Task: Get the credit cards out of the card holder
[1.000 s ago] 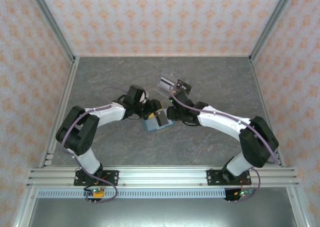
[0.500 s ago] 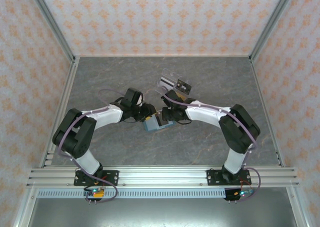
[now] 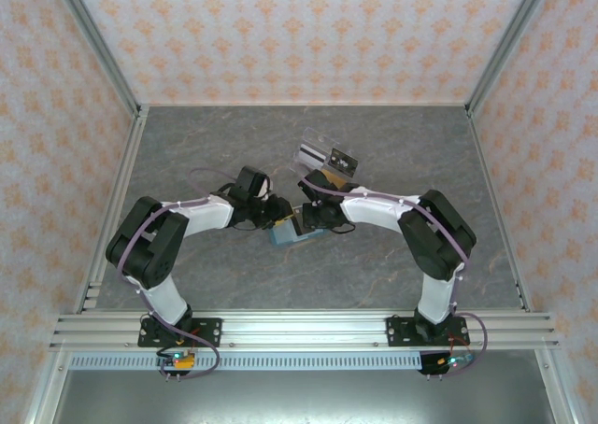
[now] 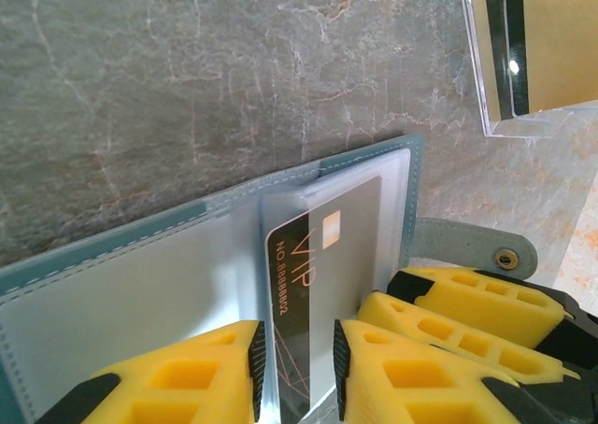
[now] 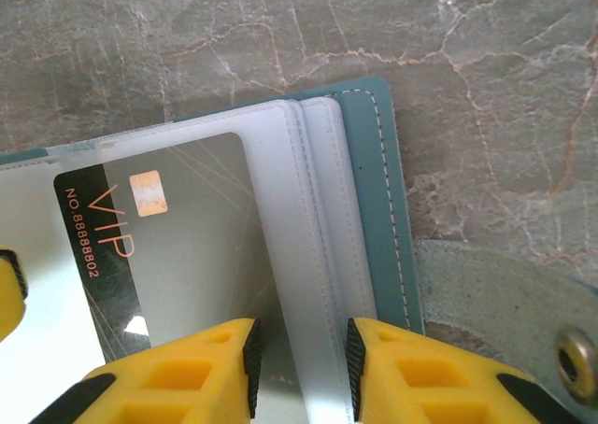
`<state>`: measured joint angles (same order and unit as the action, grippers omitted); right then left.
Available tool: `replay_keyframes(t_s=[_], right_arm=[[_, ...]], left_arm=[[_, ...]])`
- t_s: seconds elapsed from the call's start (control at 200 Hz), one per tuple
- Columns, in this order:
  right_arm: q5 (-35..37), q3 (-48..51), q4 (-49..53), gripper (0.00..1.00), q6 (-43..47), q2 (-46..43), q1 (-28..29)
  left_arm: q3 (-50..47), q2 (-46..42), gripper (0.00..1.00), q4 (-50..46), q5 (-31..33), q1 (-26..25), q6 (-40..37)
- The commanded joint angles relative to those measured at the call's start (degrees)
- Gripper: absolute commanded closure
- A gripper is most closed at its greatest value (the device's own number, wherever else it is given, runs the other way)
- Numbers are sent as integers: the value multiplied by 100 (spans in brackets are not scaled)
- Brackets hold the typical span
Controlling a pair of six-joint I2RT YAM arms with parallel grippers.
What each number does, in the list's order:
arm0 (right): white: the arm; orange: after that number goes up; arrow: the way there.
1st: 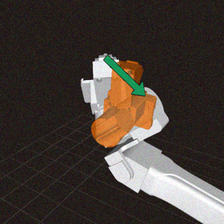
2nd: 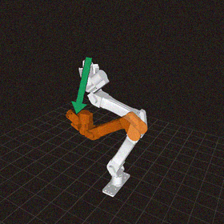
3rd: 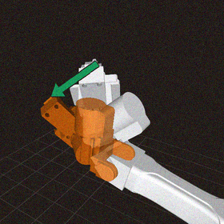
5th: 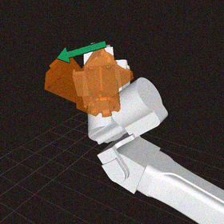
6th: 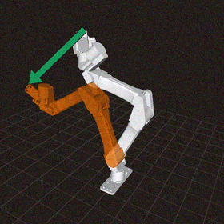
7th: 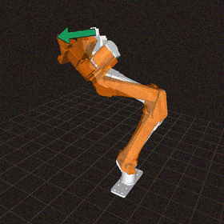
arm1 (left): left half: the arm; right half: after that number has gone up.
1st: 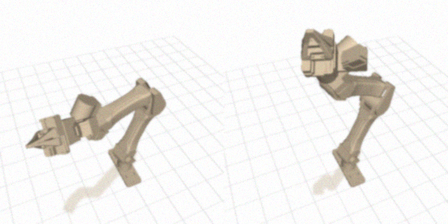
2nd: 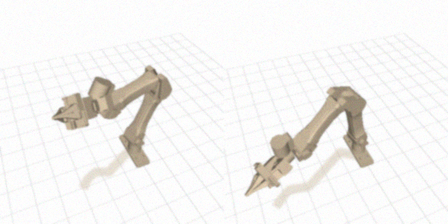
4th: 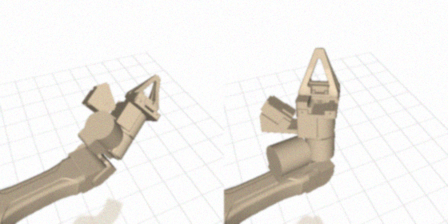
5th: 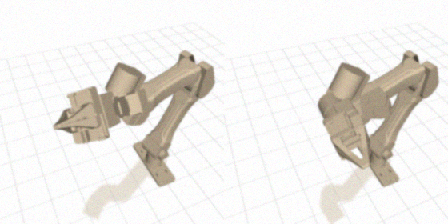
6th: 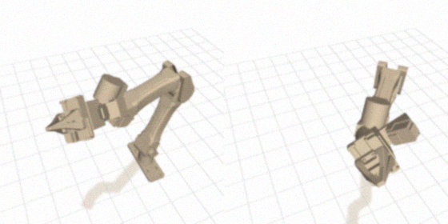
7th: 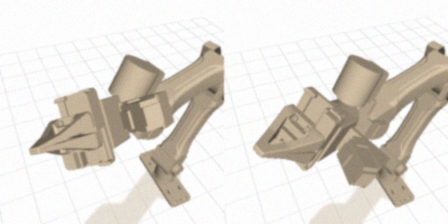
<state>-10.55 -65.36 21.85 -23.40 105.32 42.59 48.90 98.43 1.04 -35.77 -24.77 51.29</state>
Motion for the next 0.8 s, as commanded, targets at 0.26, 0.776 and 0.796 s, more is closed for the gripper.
replay_keyframes(t_s=[0.26, 0.776, 0.796], right_arm=[[0, -117, 224, 68, -32, 184, -22], [-32, -92, 241, 70, -41, 222, -22], [-30, -91, 241, 71, -48, 223, -22]], left_arm=[[-100, 312, 72, 339, -177, -44, -166], [-56, 429, 79, 506, -308, -40, -155], [-56, 431, 79, 513, -316, -42, -146]])
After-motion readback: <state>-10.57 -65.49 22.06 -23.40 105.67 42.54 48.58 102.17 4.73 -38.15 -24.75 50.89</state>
